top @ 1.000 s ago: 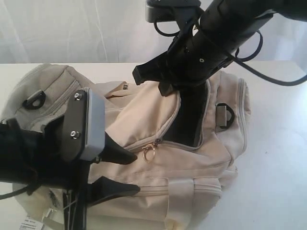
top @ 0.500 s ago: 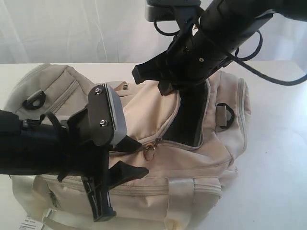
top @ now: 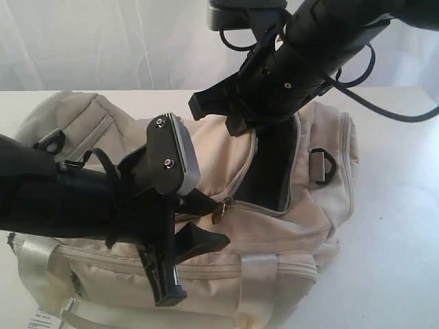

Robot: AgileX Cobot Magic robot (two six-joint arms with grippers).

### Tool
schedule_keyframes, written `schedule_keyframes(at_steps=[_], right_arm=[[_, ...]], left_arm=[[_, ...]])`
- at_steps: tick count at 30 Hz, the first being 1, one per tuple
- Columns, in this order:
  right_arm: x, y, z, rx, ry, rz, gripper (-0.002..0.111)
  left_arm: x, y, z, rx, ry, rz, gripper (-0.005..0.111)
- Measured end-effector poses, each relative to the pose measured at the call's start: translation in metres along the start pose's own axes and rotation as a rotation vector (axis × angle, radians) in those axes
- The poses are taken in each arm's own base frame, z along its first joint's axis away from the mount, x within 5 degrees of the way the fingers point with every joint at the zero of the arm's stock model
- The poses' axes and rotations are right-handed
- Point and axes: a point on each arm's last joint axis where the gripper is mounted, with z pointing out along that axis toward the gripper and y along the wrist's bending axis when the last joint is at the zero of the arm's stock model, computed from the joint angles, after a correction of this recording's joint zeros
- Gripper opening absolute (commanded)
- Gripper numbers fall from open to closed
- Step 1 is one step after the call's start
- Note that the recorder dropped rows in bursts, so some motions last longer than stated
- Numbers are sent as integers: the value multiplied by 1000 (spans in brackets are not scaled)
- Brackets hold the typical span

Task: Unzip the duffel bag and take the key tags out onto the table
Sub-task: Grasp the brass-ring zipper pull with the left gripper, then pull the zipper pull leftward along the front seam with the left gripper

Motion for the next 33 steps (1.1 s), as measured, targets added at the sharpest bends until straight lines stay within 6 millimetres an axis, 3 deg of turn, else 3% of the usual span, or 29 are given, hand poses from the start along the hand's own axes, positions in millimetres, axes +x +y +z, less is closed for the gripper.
schedule_keyframes(at_steps=[11, 24, 33], right_arm=[[0, 0, 0, 0, 0, 0, 0], [0, 0, 0, 0, 0, 0, 0], [1, 0, 0, 2, 6, -2, 0]], left_arm=[[0, 4, -2, -47, 6, 3, 38], [-9, 7, -15, -109, -26, 22, 1], [-10, 8, -19, -132, -28, 24, 0]])
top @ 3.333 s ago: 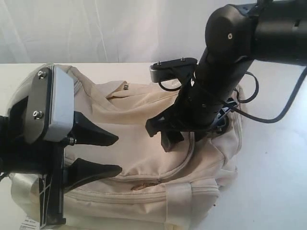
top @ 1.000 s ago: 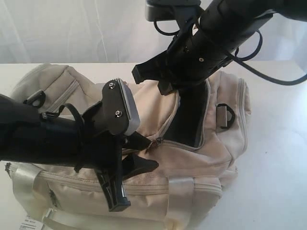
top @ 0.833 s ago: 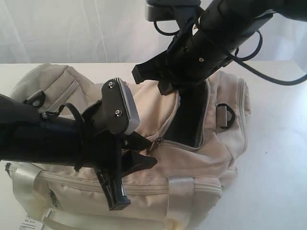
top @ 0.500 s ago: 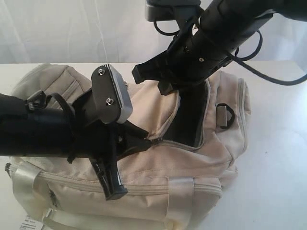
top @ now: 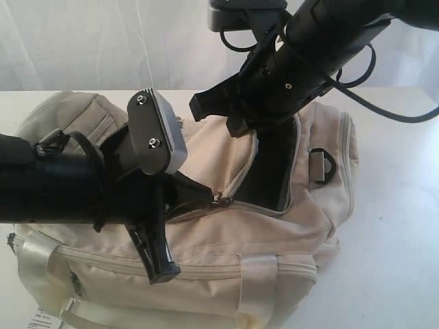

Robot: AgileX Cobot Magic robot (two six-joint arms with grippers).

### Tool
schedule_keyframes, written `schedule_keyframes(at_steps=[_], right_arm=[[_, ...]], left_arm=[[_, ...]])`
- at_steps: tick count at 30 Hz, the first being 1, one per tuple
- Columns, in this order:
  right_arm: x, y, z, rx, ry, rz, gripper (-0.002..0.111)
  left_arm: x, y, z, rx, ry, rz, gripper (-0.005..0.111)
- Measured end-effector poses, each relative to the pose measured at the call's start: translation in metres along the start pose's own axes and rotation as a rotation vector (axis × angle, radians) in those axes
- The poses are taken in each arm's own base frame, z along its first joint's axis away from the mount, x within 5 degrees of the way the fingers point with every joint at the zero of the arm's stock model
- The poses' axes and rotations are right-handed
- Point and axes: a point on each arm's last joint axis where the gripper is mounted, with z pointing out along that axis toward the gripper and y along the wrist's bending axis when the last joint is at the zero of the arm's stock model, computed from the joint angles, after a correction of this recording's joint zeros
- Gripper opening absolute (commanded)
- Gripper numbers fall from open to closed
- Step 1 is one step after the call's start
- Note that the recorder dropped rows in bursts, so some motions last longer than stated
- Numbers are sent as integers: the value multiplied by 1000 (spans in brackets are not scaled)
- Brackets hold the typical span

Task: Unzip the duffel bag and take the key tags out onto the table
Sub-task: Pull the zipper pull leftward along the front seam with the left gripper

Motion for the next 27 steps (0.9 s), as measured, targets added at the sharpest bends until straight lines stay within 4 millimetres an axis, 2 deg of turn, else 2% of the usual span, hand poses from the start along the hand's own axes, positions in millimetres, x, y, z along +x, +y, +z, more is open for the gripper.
schedule_keyframes(at_steps=[5, 12, 27], right_arm=[[1, -2, 0, 16, 12, -13, 0], [2, -2, 0, 23, 20, -18, 0], [5, -4, -1, 42, 51, -23, 0]], left_arm=[[4, 0, -15, -74, 0, -6, 0], [9, -9, -41, -107, -39, -13, 0], [21, -18, -72, -190, -94, -115, 0]])
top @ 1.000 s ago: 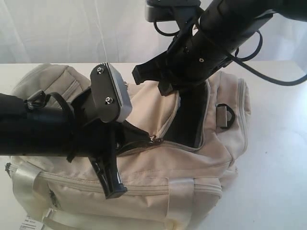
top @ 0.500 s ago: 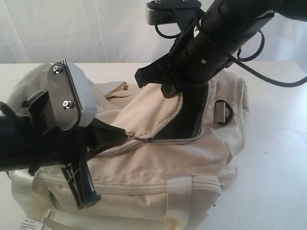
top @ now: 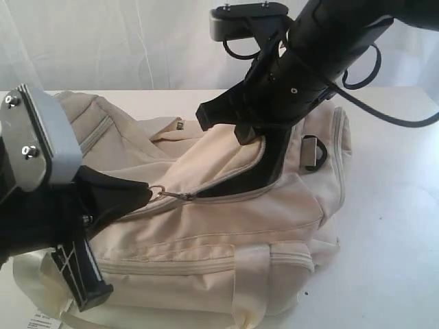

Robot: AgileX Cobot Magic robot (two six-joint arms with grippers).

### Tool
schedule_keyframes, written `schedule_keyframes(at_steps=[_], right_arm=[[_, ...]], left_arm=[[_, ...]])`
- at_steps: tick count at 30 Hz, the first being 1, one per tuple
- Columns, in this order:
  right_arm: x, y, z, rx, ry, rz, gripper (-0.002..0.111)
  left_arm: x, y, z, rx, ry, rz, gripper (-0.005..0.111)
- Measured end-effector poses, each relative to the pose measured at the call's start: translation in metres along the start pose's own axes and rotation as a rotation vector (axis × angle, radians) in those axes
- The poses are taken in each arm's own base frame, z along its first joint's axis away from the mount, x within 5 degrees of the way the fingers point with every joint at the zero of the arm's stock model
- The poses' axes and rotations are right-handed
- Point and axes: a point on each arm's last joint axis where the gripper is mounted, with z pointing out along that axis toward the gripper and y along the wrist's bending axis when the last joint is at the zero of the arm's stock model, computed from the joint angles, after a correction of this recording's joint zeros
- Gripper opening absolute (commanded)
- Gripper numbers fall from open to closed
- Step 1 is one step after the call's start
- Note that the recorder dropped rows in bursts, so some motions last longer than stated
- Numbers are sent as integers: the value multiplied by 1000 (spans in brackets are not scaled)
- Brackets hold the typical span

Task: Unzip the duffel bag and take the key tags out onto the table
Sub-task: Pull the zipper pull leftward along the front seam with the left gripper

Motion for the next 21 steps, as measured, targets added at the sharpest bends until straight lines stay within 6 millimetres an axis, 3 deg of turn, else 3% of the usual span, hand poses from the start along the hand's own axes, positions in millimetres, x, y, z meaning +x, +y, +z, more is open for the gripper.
schedule_keyframes(at_steps=[9, 21], right_arm=[[0, -3, 0, 35, -1, 13, 0], [1, -9, -2, 96, 14, -8, 0]], left_arm=[[20, 3, -13, -111, 32, -195, 0], [22, 19, -39, -330, 19, -206, 0]])
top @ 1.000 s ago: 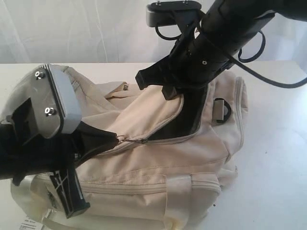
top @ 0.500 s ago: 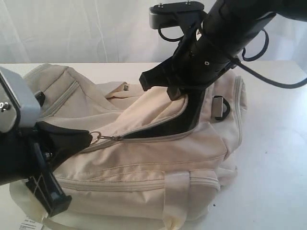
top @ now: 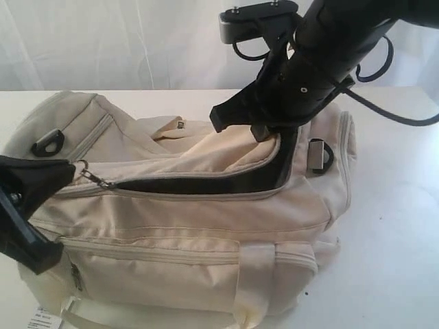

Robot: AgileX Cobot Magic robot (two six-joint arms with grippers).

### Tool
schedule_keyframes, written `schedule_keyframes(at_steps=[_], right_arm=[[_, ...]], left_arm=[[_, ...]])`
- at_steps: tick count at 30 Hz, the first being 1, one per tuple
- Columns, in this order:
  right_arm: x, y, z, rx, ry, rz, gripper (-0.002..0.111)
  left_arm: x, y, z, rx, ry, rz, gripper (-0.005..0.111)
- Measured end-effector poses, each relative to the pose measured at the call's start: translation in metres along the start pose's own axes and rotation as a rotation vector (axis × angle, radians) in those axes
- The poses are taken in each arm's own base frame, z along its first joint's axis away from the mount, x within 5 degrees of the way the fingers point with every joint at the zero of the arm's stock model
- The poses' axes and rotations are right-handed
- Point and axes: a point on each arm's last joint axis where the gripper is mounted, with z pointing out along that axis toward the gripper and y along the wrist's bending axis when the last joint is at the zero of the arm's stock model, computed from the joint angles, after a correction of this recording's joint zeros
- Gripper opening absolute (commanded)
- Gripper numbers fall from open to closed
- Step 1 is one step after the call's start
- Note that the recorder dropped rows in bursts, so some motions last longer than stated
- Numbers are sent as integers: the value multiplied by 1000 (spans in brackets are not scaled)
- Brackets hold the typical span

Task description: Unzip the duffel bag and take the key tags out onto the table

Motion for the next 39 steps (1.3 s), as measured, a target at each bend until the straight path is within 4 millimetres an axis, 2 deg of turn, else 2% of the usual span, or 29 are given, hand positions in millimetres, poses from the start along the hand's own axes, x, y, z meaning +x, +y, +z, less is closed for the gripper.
schedule_keyframes(at_steps=[11, 16, 23, 32, 39], right_arm=[[2, -3, -4, 27, 0, -16, 0], [8, -5, 1, 50, 20, -33, 0], [15, -6, 8, 54, 40, -38, 0], [21, -7, 14, 62, 50, -46, 0], [21, -8, 14, 63, 50, -45, 0]], left_arm=[[9, 20, -3, -226, 87, 21, 0], [13, 31, -7, -340, 136, 53, 0], [11, 32, -7, -349, 146, 113, 0], [-9, 35, -10, -363, 105, 160, 0], [-7, 29, 2, -306, 127, 180, 0]])
